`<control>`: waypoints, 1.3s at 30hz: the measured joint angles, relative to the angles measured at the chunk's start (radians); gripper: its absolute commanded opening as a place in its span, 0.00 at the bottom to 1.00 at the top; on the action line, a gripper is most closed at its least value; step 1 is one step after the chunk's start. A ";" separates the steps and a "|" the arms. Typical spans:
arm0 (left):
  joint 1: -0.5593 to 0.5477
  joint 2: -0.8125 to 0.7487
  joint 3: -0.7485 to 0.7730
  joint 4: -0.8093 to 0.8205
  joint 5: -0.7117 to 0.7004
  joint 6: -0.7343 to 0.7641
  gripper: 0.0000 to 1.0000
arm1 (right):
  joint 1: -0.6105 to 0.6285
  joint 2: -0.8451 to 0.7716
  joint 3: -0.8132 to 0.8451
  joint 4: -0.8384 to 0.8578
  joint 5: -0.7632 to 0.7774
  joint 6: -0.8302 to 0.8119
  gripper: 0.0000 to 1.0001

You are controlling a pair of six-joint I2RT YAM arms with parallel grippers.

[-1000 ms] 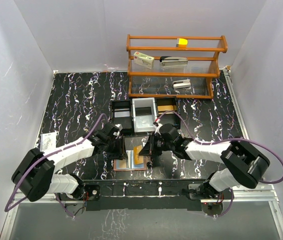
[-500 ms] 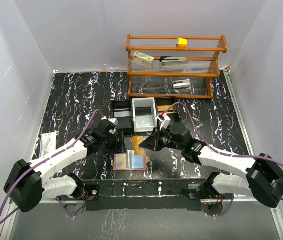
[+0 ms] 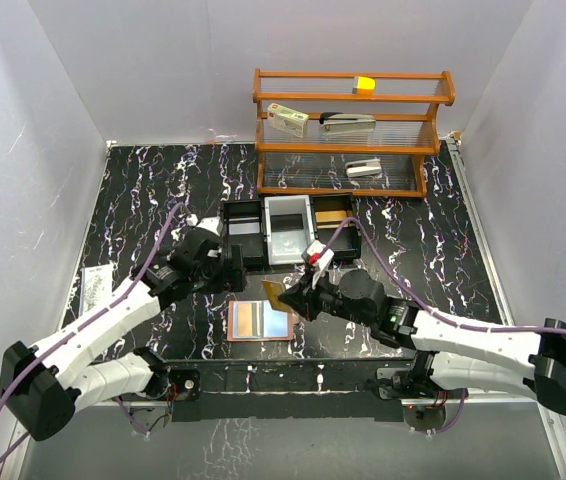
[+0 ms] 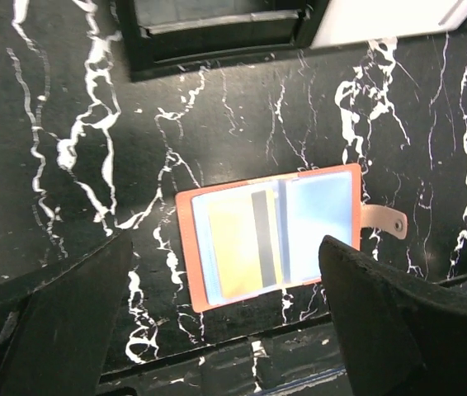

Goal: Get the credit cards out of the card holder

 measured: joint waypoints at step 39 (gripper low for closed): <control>0.169 -0.193 -0.061 0.022 -0.232 0.230 0.99 | -0.573 0.177 0.196 -0.140 -0.171 -0.946 0.00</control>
